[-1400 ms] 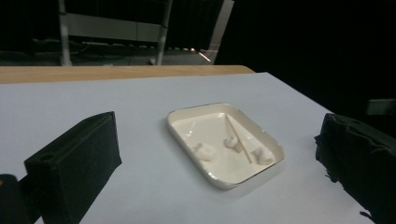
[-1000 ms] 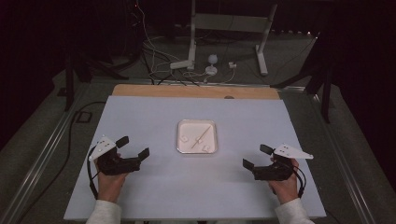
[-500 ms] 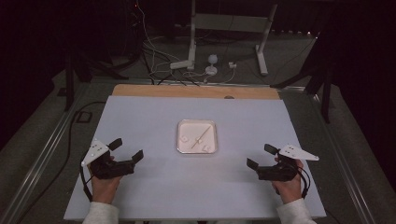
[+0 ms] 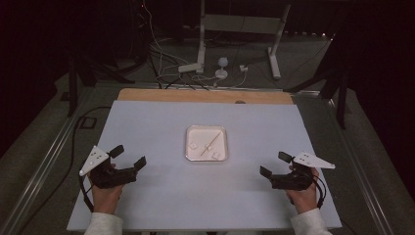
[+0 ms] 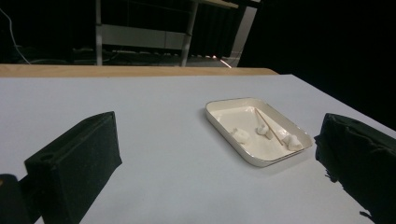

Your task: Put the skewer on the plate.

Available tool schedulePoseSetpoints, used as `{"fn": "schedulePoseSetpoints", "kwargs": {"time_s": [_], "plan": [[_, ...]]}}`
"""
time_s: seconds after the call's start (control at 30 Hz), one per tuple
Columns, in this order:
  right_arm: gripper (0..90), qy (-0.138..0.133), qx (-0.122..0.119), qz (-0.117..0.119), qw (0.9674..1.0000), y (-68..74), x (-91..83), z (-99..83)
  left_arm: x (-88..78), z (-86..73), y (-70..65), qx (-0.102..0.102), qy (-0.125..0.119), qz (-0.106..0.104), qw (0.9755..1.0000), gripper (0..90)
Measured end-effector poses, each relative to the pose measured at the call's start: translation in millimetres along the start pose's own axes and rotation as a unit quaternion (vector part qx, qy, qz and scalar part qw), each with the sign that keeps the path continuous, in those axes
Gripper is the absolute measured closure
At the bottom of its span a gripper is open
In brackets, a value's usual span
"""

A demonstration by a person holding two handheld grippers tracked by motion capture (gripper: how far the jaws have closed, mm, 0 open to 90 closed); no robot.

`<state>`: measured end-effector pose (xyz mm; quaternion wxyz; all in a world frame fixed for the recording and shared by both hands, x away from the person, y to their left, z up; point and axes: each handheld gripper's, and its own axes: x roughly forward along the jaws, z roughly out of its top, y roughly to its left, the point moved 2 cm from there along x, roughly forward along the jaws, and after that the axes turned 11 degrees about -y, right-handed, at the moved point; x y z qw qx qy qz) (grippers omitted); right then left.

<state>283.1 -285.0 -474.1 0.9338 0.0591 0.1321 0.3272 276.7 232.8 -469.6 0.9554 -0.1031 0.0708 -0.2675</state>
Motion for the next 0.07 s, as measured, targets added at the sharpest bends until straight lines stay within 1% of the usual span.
{"fn": "schedulePoseSetpoints", "kwargs": {"time_s": [0.07], "plan": [[0.0,0.003,0.003,-0.001,1.0,-2.1,0.0,-1.2,0.4,-0.4,0.0,-0.002,0.0,0.001,1.0,0.6]]}}
